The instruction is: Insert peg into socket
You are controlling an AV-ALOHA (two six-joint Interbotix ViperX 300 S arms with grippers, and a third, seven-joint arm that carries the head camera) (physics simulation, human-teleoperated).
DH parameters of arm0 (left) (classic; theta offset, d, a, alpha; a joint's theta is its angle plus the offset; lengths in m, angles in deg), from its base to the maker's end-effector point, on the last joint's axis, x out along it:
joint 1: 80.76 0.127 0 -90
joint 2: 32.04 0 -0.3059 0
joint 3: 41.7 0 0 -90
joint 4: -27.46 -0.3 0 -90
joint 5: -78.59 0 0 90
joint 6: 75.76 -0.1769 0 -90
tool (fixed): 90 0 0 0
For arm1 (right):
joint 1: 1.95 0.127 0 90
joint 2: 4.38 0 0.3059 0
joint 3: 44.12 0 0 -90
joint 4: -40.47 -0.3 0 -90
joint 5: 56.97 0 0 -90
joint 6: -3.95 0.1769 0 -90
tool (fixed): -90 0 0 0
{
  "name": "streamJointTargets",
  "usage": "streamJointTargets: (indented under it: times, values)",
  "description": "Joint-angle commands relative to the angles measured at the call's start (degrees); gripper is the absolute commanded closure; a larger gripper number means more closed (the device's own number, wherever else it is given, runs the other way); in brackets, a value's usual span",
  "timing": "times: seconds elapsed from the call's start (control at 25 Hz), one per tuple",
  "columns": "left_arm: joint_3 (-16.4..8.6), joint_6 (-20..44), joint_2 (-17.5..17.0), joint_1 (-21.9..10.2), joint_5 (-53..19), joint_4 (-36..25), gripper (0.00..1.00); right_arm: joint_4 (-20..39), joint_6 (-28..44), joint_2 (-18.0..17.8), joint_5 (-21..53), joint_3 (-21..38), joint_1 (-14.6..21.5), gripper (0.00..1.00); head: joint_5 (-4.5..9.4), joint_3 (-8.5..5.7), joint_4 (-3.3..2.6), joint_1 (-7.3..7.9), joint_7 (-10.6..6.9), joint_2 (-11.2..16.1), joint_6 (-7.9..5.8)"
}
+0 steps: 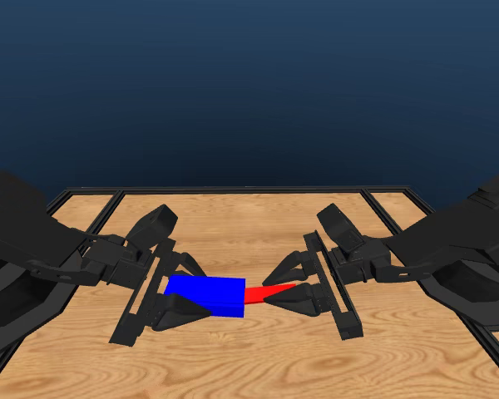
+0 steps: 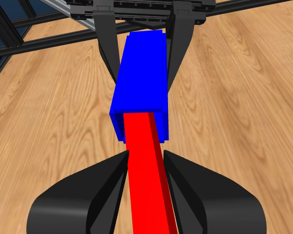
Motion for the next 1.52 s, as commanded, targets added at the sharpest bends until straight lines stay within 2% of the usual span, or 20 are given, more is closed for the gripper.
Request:
streamJointTargets:
  times: [0.04, 0.2, 0.52, 0.56, 0.76, 1.0, 1.28, 1.32, 1.44, 1.48, 1.52]
  values:
    - [0.2, -0.4, -1.2, -0.1, 3.3, 0.7, 1.0, 2.3, 2.3, -2.7, -2.3, 5.6, -1.0, 1.0, -0.76, -1.13, 0.17, 0.89, -0.56, 0.0, 0.04]
    - [0.9, 0.1, -1.3, -0.5, 4.7, 0.7, 1.0, 3.8, 3.5, -6.0, -1.9, 9.6, -1.0, 1.0, -0.9, -1.05, 0.32, 1.6, -0.97, -0.3, 0.11]
    - [1.3, 0.1, -1.0, -1.4, 6.1, 1.0, 1.0, 5.5, 5.1, -7.1, 0.1, 12.4, -0.5, 1.0, -0.93, -0.49, 0.36, 1.91, -1.85, -1.5, 0.1]
    - [0.9, 0.0, -1.0, -1.5, 5.8, 1.0, 1.0, 5.3, 5.6, -6.9, 0.5, 11.9, -0.4, 0.0, -1.05, -0.38, 0.36, 1.93, -1.77, -1.8, 0.07]
    - [0.9, -0.3, -0.7, -2.1, 6.0, 1.5, 1.0, 4.7, 6.9, -5.3, 0.8, 8.9, 0.2, 0.0, -1.31, 0.23, 0.34, 1.77, -1.62, -3.4, 0.06]
    - [0.0, -0.8, -0.4, -2.9, 6.2, 2.3, 1.0, 1.1, 8.2, -2.4, -3.2, 3.0, 1.9, 0.0, -1.94, 0.97, 0.29, 1.3, -1.06, -5.3, 0.15]
    - [-0.6, -0.2, 0.3, -3.6, 5.6, 2.3, 1.0, -2.5, 7.7, 0.7, -6.4, -3.0, 5.1, 0.0, -2.32, 1.22, 0.22, 0.72, -0.55, -6.0, 0.35]
    - [-0.4, -0.2, 0.9, -3.7, 6.5, 2.5, 1.0, -2.7, 8.2, 1.7, -6.1, -3.7, 4.6, 0.0, -2.27, 1.22, 0.22, 0.67, -0.55, -6.0, 0.4]
    - [-0.6, -0.2, 1.1, -3.6, 6.4, 2.5, 1.0, -4.9, 7.8, 1.0, -8.8, -4.9, 6.4, 0.0, -2.17, 1.16, 0.2, 0.58, -0.53, -6.0, 0.41]
    - [-0.7, -0.2, 0.9, -3.6, 6.4, 2.4, 1.0, -4.5, 8.2, 0.3, -7.8, -4.4, 6.6, 0.03, -2.2, 1.15, 0.21, 0.6, -0.47, -6.0, 0.42]
    - [-0.8, -0.3, 1.1, -3.6, 6.2, 2.5, 1.0, -4.6, 7.5, -0.2, -8.5, -3.9, 7.0, 1.0, -2.12, 1.16, 0.22, 0.59, -0.43, -6.0, 0.45]
